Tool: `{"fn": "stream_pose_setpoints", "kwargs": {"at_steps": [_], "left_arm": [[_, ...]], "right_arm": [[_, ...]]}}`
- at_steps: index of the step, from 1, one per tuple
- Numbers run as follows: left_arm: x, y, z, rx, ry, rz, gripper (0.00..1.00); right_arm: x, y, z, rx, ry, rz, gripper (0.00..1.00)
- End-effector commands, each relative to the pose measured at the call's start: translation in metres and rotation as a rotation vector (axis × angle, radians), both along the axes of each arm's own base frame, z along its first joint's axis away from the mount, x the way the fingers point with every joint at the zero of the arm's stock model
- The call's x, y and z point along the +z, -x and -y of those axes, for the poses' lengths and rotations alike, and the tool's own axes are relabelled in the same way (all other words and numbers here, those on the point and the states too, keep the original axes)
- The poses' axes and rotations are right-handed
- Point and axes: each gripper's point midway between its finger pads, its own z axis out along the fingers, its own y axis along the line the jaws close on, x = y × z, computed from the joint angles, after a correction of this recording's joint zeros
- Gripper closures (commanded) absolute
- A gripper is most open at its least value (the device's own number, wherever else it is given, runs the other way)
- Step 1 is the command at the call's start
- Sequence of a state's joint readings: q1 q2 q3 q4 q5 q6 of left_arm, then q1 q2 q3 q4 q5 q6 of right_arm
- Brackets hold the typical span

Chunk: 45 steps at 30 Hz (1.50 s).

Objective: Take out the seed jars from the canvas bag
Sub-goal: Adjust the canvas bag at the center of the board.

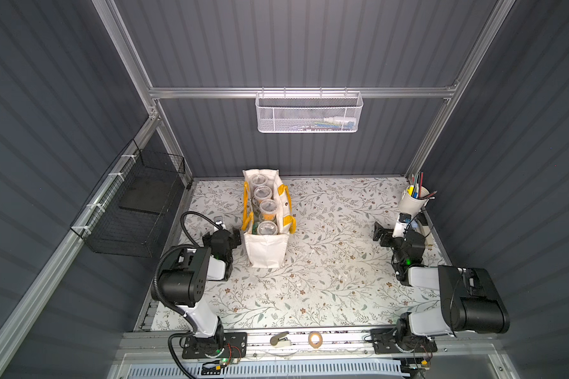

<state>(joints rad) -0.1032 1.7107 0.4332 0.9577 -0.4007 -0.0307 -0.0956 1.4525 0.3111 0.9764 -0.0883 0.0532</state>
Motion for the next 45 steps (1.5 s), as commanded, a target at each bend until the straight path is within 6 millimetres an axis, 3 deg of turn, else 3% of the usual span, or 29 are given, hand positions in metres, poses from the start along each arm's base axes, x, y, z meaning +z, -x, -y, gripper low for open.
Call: {"fn": "stream_pose_setpoints", "kwargs": {"at_steps": [1, 5, 7, 10, 12, 14, 17, 21, 24, 28, 36, 40, 45], "left_arm": [[0.004, -0.004, -0.003, 0.021, 0.003, 0.013, 0.00], [0.007, -0.003, -0.005, 0.030, -0.004, 0.025, 0.00], [0.015, 0.000, -0.005, 0.029, 0.007, 0.018, 0.00], [0.047, 0.003, -0.012, 0.086, -0.008, 0.029, 0.01], [0.079, 0.005, -0.017, 0.118, 0.004, 0.075, 0.01], [0.120, 0.005, -0.013, 0.101, 0.037, 0.145, 0.01], [0.175, 0.000, 0.002, 0.036, 0.142, 0.191, 0.01], [0.227, -0.010, 0.045, -0.176, 0.308, 0.188, 0.01], [0.248, -0.019, 0.084, -0.357, 0.435, 0.137, 0.03], [0.243, -0.032, 0.109, -0.433, 0.525, 0.036, 0.08], [0.189, -0.044, 0.134, -0.398, 0.483, -0.151, 0.22], [0.169, -0.045, 0.142, -0.383, 0.450, -0.211, 0.40], [0.172, -0.042, 0.136, -0.343, 0.447, -0.188, 0.59]], "right_arm": [[0.003, -0.005, 0.000, -0.008, -0.007, 0.007, 0.01], [0.005, -0.004, 0.002, -0.030, -0.001, 0.013, 0.01], [0.019, -0.002, 0.013, -0.095, -0.011, 0.023, 0.01], [0.045, 0.002, 0.016, -0.122, -0.002, 0.009, 0.01], [0.074, 0.006, 0.014, -0.136, -0.085, 0.074, 0.01], [0.113, 0.009, -0.009, -0.032, -0.120, 0.169, 0.01], [0.146, 0.008, -0.034, 0.038, -0.122, 0.187, 0.01], [0.173, -0.001, -0.079, 0.176, -0.119, 0.094, 0.01], [0.185, -0.009, -0.122, 0.334, -0.169, 0.018, 0.01], [0.197, -0.016, -0.174, 0.471, -0.161, -0.018, 0.01], [0.213, -0.025, -0.240, 0.628, -0.177, -0.121, 0.01], [0.221, -0.024, -0.268, 0.694, -0.163, -0.148, 0.01], [0.224, -0.025, -0.305, 0.778, -0.154, -0.195, 0.01]]}}
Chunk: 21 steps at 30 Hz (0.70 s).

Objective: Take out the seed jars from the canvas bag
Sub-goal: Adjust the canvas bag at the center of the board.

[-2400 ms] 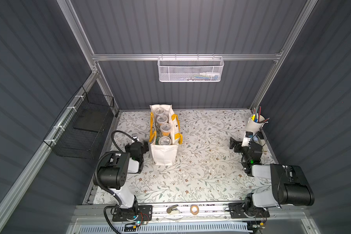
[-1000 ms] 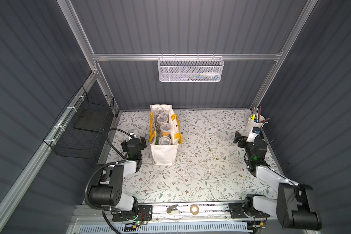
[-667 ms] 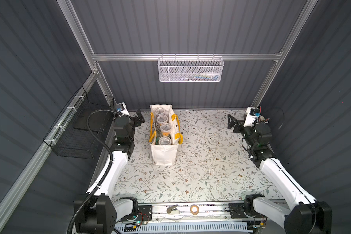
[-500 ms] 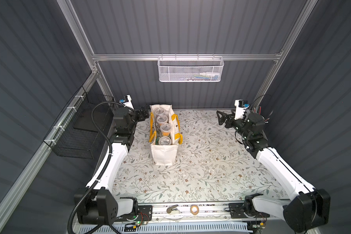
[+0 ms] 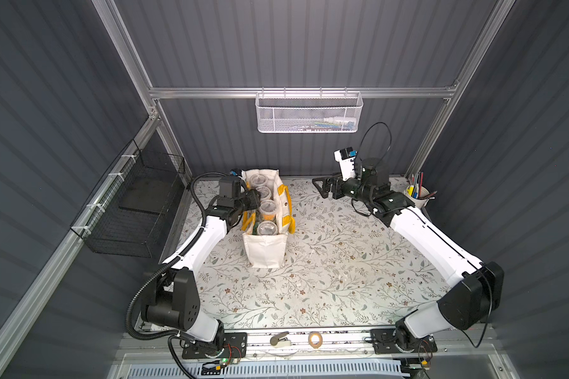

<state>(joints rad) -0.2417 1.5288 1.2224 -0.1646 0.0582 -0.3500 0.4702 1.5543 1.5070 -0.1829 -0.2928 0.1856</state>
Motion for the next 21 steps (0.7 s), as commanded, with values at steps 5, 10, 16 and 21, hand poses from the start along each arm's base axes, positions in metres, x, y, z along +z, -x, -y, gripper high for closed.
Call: {"fn": "stream_pose_setpoints", "kwargs": {"at_steps": [5, 10, 16, 21], "left_arm": [[0.014, 0.011, -0.021, 0.084, -0.047, 0.021, 0.65], [0.016, 0.016, -0.029, 0.107, -0.078, 0.019, 0.76], [0.004, 0.017, -0.030, 0.103, -0.109, -0.018, 1.00], [-0.001, 0.018, -0.036, 0.125, -0.127, -0.023, 1.00]], "right_arm": [[-0.010, 0.014, -0.062, 0.186, 0.047, -0.082, 0.01], [-0.015, 0.017, -0.096, 0.255, 0.079, -0.104, 0.01], [-0.018, 0.009, -0.126, 0.274, 0.131, -0.114, 0.01], [-0.031, -0.014, -0.138, 0.203, 0.206, -0.129, 0.01]]}}
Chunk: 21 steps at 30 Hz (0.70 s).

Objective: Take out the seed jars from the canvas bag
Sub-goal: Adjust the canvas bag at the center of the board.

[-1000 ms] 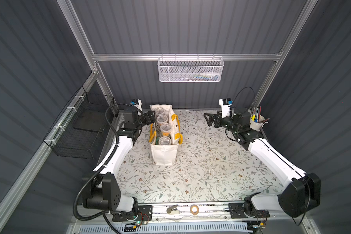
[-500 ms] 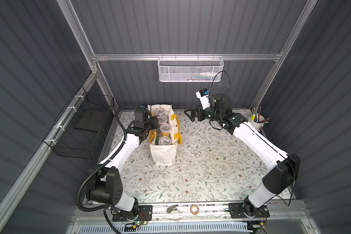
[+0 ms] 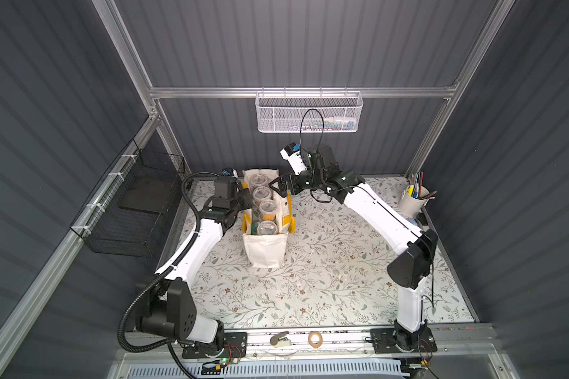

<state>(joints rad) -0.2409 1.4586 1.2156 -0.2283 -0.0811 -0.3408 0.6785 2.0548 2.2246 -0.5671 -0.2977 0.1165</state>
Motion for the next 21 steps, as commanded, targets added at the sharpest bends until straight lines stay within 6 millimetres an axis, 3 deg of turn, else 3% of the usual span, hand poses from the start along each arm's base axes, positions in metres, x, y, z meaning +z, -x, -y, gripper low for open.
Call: {"fn": "stream_pose_setpoints", "kwargs": {"at_steps": [1, 13, 18, 21], "left_arm": [[-0.015, 0.009, -0.010, 0.021, -0.049, -0.043, 1.00], [0.004, 0.017, -0.010, 0.012, -0.037, 0.002, 1.00], [0.009, 0.020, -0.009, 0.005, -0.026, 0.012, 1.00], [0.008, 0.022, -0.009, 0.002, -0.029, 0.009, 1.00]], "right_arm": [[-0.017, -0.007, -0.002, -0.032, 0.087, -0.026, 0.01], [-0.050, -0.027, -0.035, -0.040, 0.082, -0.050, 0.01], [-0.052, -0.031, -0.026, -0.089, 0.090, -0.056, 0.02], [-0.039, -0.031, -0.012, -0.115, 0.024, -0.060, 0.05]]}}
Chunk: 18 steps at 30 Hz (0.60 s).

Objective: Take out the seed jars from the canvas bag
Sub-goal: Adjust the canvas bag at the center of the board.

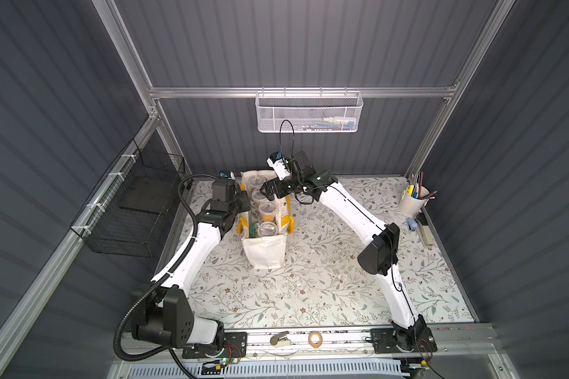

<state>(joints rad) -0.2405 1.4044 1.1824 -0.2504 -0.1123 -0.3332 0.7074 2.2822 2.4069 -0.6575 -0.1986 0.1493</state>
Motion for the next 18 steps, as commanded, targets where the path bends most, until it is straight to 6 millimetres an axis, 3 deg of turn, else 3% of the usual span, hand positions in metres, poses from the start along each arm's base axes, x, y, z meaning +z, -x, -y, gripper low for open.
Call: {"fn": "stream_pose_setpoints", "kwargs": {"at_steps": [1, 5, 8, 18], "left_arm": [[0.005, 0.009, -0.001, -0.021, -0.008, 0.003, 1.00], [0.005, 0.009, -0.001, -0.022, -0.012, 0.003, 1.00], [0.005, 0.010, -0.001, -0.023, -0.013, 0.003, 1.00], [0.005, 0.009, 0.001, -0.027, 0.000, 0.000, 1.00]], "right_arm": [[0.038, -0.002, 0.019, -0.058, -0.111, 0.031, 0.06], [0.037, -0.007, 0.049, -0.082, -0.211, -0.057, 0.16], [0.022, 0.004, 0.054, -0.026, -0.201, -0.128, 0.19], [-0.011, 0.037, 0.034, 0.105, -0.209, -0.253, 0.39]]}}
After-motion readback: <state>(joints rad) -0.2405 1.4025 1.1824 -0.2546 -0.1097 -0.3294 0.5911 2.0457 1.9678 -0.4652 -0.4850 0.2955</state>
